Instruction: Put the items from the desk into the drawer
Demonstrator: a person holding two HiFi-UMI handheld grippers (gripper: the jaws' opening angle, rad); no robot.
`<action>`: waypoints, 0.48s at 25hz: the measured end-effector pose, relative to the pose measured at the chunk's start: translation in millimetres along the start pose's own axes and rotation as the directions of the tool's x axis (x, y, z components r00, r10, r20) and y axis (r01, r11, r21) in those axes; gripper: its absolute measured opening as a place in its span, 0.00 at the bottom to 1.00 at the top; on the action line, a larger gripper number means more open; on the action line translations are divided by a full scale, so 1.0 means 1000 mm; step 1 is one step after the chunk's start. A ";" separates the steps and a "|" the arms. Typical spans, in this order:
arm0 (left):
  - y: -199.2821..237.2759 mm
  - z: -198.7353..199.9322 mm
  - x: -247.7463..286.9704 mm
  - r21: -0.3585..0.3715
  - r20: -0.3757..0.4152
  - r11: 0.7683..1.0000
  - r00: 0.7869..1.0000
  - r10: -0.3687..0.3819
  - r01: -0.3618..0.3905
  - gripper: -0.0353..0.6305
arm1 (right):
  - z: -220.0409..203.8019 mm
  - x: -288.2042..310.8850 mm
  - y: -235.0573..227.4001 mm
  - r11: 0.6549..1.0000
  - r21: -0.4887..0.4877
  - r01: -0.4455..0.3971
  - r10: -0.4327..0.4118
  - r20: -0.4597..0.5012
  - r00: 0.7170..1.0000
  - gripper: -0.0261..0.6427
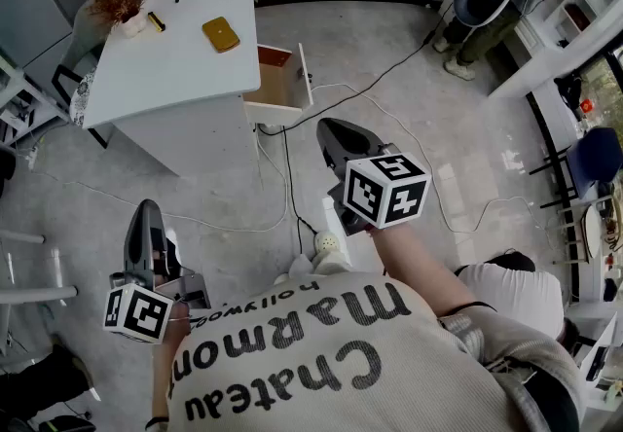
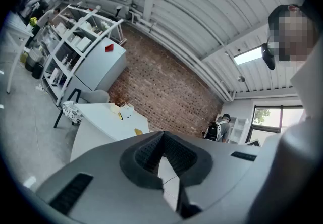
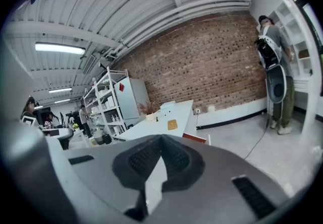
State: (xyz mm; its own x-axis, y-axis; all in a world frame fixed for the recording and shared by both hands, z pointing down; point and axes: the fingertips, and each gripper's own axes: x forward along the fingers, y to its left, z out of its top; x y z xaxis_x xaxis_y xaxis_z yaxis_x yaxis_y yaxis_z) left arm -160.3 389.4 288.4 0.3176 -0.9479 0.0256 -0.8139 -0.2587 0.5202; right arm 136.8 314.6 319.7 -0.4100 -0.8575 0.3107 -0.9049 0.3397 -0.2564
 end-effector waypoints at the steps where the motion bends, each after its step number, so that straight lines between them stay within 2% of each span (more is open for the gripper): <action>1: 0.000 -0.001 -0.002 -0.001 -0.004 1.000 1.000 -0.008 0.008 0.06 | -0.002 -0.002 0.003 1.000 0.001 0.003 -0.003 0.000 1.000 0.04; 7: 0.000 -0.009 -0.013 -0.019 -0.024 0.999 0.999 -0.035 0.035 0.06 | -0.019 -0.009 0.014 1.000 0.010 0.012 -0.012 -0.026 1.000 0.04; 12: 0.009 -0.019 -0.009 -0.043 -0.037 0.999 0.999 -0.018 0.016 0.06 | -0.033 -0.001 0.011 0.999 0.040 -0.011 0.013 -0.050 0.999 0.04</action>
State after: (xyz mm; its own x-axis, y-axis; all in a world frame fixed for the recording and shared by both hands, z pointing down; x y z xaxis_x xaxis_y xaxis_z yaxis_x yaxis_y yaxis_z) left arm -160.8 399.6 309.3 0.3495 -0.9357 0.0479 -0.7872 -0.2656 0.5566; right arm 123.1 332.3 347.1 -0.4268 -0.8326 0.3531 -0.8951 0.3331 -0.2965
